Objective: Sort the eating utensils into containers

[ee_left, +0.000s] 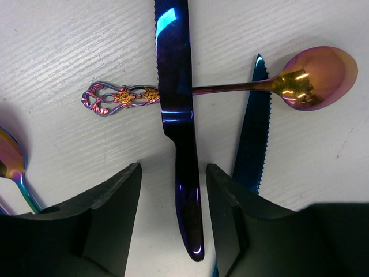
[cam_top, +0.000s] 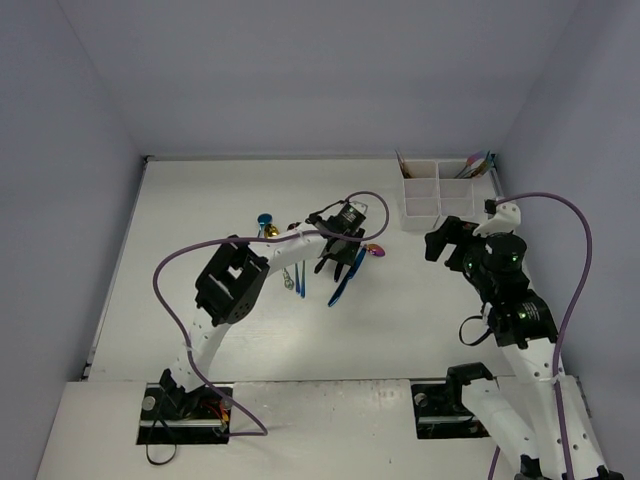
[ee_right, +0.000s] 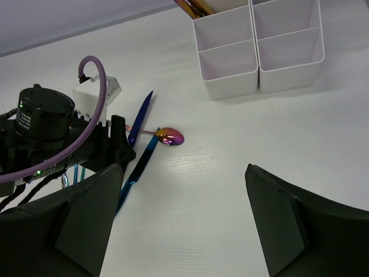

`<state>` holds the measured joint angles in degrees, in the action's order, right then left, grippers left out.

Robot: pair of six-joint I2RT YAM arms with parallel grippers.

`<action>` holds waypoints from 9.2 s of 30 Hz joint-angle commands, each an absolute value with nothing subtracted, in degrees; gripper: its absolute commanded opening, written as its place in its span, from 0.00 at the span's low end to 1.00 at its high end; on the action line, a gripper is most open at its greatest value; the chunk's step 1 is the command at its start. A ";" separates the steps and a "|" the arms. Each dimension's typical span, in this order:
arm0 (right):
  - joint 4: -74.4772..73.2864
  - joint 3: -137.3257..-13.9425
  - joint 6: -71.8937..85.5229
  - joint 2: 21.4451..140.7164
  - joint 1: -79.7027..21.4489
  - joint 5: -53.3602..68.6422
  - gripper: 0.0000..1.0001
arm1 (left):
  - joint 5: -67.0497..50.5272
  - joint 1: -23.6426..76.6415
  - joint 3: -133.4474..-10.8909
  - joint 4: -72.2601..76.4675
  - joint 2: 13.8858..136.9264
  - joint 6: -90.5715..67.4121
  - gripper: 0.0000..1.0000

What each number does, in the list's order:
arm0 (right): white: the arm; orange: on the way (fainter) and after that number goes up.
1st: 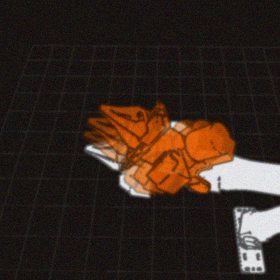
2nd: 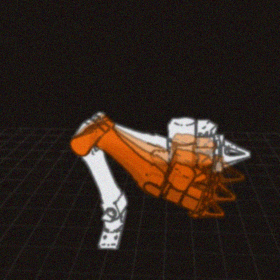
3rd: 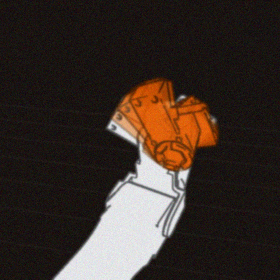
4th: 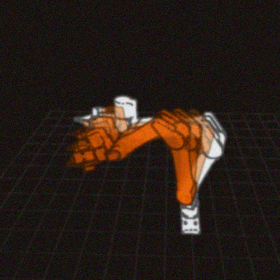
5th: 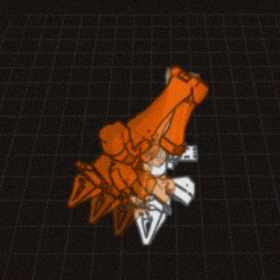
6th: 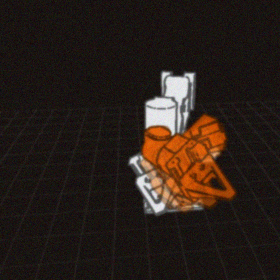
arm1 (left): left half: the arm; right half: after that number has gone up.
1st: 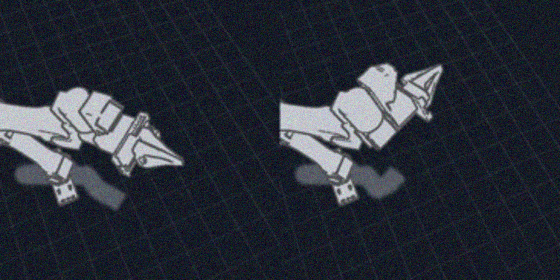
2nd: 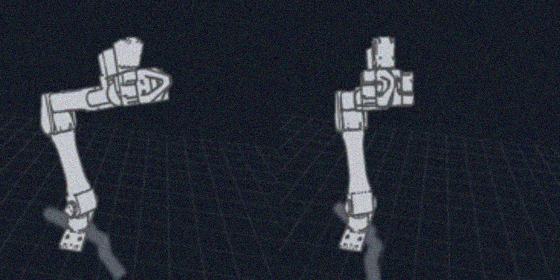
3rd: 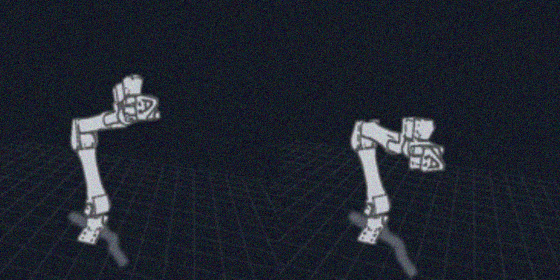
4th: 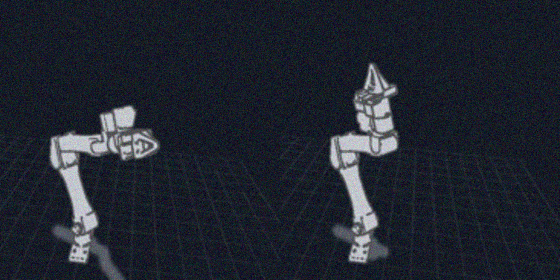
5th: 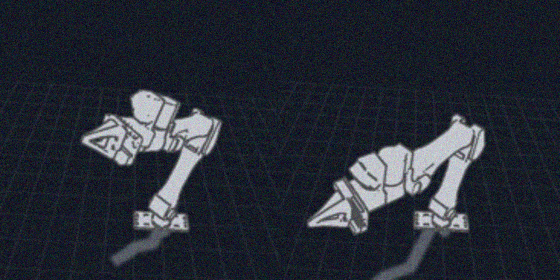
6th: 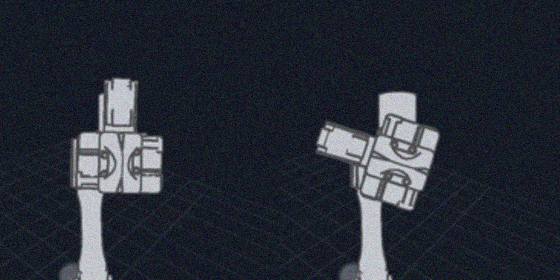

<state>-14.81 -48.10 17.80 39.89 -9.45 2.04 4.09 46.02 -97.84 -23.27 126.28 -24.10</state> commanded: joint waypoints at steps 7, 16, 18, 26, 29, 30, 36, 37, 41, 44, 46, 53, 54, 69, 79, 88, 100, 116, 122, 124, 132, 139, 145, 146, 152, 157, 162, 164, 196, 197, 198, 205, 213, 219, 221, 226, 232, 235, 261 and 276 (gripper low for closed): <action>-11.78 -49.39 17.14 42.71 -9.32 3.25 0.85 | 4.04 46.41 -100.12 -22.16 129.19 -24.87 0.15; -11.78 -51.33 17.52 46.40 -9.40 6.97 0.89 | 4.88 46.30 -94.24 -19.84 121.20 -22.54 0.00; -11.78 -52.40 18.25 47.62 -9.40 7.99 0.89 | 4.81 46.32 -90.92 -17.66 117.15 -21.96 0.00; -11.69 -59.44 20.99 55.50 -9.40 16.27 0.92 | 1.11 46.66 -79.90 -6.92 102.09 -19.93 0.00; -11.69 -62.42 22.33 58.70 -9.40 20.44 0.92 | -0.46 46.84 -76.56 -2.26 97.20 -19.70 0.00; -11.65 -63.15 22.66 59.93 -9.40 21.79 0.92 | -1.40 46.88 -75.95 -0.48 96.09 -19.62 0.00; -10.72 -68.02 23.79 65.71 -9.38 27.21 0.92 | -6.10 48.59 -75.48 4.78 90.16 -17.77 0.00; -10.60 -68.51 23.88 66.91 -9.34 27.96 0.92 | -6.21 48.94 -75.83 4.83 89.69 -17.42 0.00; -9.79 -70.81 24.57 69.92 -9.44 30.64 0.91 | -6.54 50.24 -77.05 5.67 87.68 -16.36 0.00; -8.97 -72.46 25.27 72.32 -9.49 32.82 0.87 | -6.68 51.10 -78.13 6.06 86.97 -15.91 0.00; -8.46 -72.98 25.57 72.93 -9.58 33.53 0.85 | -6.90 51.38 -78.86 6.24 86.94 -15.70 0.00; -7.12 -72.34 25.66 73.74 -9.76 34.24 0.69 | -7.21 52.91 -80.86 6.33 87.63 -14.41 0.00; -6.99 -72.11 25.70 73.71 -9.82 34.31 0.66 | -7.11 52.97 -80.99 6.36 87.69 -14.41 0.00; -5.82 -70.05 23.60 72.14 -10.13 34.24 0.00 | -6.09 53.96 -81.47 6.46 88.44 -14.06 0.00; -6.04 -72.93 18.36 71.47 -10.08 25.53 0.00 | -0.85 52.95 -78.46 3.15 88.42 -15.49 0.52; -4.96 -86.20 5.08 77.93 -9.56 8.81 0.00 | 1.02 43.11 -71.19 -6.49 84.70 -21.95 0.91; 9.73 -97.95 -8.63 94.79 -8.45 -5.88 0.00 | 0.76 26.06 -63.43 -16.91 75.53 -13.13 0.93; 21.41 -103.59 -11.07 110.25 -5.61 -3.76 0.00 | 9.48 25.31 -60.26 -13.92 74.78 -6.91 0.96; 24.45 -98.73 -10.21 111.61 -5.61 -3.25 0.00 | 11.16 25.31 -61.00 -14.17 76.11 -6.24 0.96; 25.76 -96.49 -9.54 111.43 -5.59 -3.25 0.00 | 10.84 25.26 -61.04 -14.06 76.47 -6.19 0.96; 27.77 -88.74 -8.80 109.77 -5.80 -3.69 0.00 | 10.19 25.31 -61.35 -14.06 76.38 -6.07 0.96; 27.37 -85.75 -8.16 108.97 -5.98 -1.99 0.06 | 10.04 25.31 -61.42 -14.06 75.53 -5.78 0.96; 24.92 -85.40 -7.17 107.74 -6.06 -0.53 0.22 | 9.44 25.31 -61.00 -13.54 74.35 -5.71 0.96; 24.68 -85.26 -6.92 107.16 -6.06 -0.53 0.24 | 9.15 25.31 -61.00 -13.54 74.30 -5.71 0.96; 22.59 -83.94 -5.28 101.02 -5.98 2.11 0.41 | 4.76 25.31 -61.17 -13.80 73.57 -6.85 0.96; 18.48 -82.18 -2.91 93.77 -5.98 5.00 0.57 | 0.02 26.45 -62.97 -14.94 74.30 -11.48 0.96; 14.99 -78.09 0.99 84.67 -5.98 7.02 0.72 | 1.32 32.79 -68.65 -18.41 77.86 -13.01 0.96; 13.69 -75.46 3.84 81.27 -5.96 7.31 0.77 | 1.81 35.98 -70.96 -18.72 80.56 -14.02 0.96; -9.82 -50.34 16.75 36.96 -5.63 6.93 1.00 | 0.00 49.57 -95.33 -30.87 118.77 -17.84 0.82; -10.09 -50.22 16.76 36.75 -5.65 7.03 1.00 | -0.40 49.55 -95.41 -30.96 119.30 -17.77 0.80; -10.24 -50.13 16.71 36.60 -5.70 7.03 1.00 | -1.18 49.50 -95.51 -31.01 119.89 -17.62 0.79; -11.16 -49.75 16.48 36.39 -5.71 6.90 1.00 | -1.97 49.48 -97.69 -31.77 123.01 -17.76 0.64; -11.43 -50.31 16.40 36.51 -5.71 7.03 1.00 | -2.47 49.48 -99.02 -33.22 126.28 -19.29 0.41; -11.43 -51.03 16.27 37.75 -5.63 7.37 1.00 | -4.03 49.48 -97.64 -33.30 125.62 -20.21 0.20; -11.43 -51.12 16.26 38.20 -5.71 7.41 1.00 | -4.25 49.48 -96.93 -33.25 124.82 -20.27 0.17; -11.42 -51.42 16.26 39.20 -5.63 7.56 1.00 | -4.48 49.39 -95.19 -34.03 123.75 -21.19 0.17; -11.34 -51.42 16.61 39.89 -5.71 7.73 1.00 | -3.94 49.31 -95.27 -36.81 124.44 -23.00 0.24; -11.34 -51.37 16.88 40.25 -5.71 8.13 1.00 | -4.31 49.22 -95.54 -37.27 125.16 -23.47 0.24; -11.07 -51.69 26.22 52.10 -5.80 23.53 1.00 | 1.58 48.34 -87.72 -25.72 105.71 -19.12 0.00; -2.08 -56.34 31.56 64.17 -6.42 36.57 0.98 | -8.63 48.78 -80.78 -8.16 90.25 -16.53 0.00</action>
